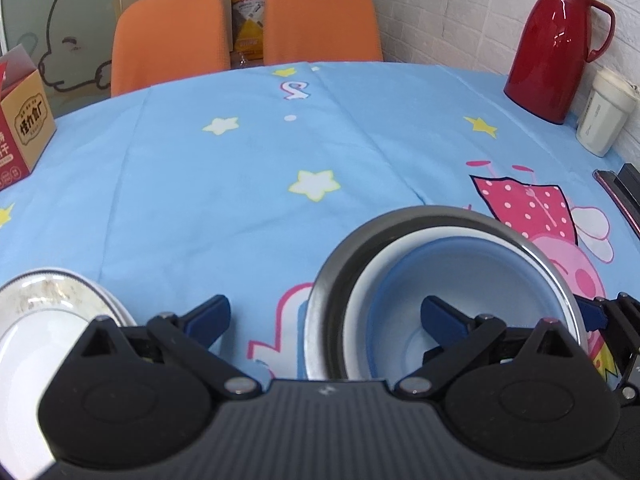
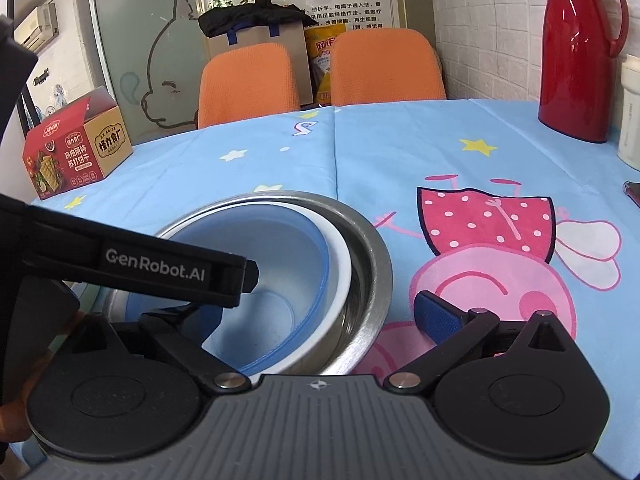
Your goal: Organize plates and bowls
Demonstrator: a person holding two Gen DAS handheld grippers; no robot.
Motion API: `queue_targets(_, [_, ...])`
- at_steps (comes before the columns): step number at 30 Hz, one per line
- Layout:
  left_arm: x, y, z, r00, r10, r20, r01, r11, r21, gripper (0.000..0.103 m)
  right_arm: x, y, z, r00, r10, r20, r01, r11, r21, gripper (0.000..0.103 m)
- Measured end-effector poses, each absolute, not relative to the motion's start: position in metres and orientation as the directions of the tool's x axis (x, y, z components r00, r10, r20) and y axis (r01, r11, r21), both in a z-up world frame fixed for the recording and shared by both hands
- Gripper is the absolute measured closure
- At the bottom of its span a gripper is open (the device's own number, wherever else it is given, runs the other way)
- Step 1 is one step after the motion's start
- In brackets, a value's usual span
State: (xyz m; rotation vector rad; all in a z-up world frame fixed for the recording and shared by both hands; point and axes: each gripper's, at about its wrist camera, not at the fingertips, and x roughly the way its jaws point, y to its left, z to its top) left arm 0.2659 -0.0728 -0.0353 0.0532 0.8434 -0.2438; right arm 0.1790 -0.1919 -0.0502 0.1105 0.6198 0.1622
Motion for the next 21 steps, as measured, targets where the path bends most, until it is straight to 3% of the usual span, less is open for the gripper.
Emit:
queue_targets(16, [0.263,-0.077,-0.036,0.668,-0.211,-0.714,0.238,0.969,-0.063,0.006,0.175,-0.186,-0.049,0.809,0.219,-0.545,-0.153,0.974,0.164,0.003])
queue_targets(18, [0.257,-0.078,-0.034,0.680,-0.221,-0.699,0.255,0.965,-0.058,0.016,0.175,-0.187,-0.050,0.811,0.229,-0.538,-0.161,0.972,0.171,0.003])
queue_targets(20, [0.252,-0.083,-0.030,0.670,-0.271,-0.691,0.309,0.948,-0.072,0.041,0.175,-0.186,-0.050,0.814,0.220,-0.538,-0.151,0.974,0.170,0.003])
queue_targets(21, [0.252,-0.086,-0.029,0.670,-0.261,-0.695,0.310,0.949,-0.058,0.041,0.174,-0.185,-0.050,0.815,0.215,-0.538,-0.147,0.975,0.167,0.003])
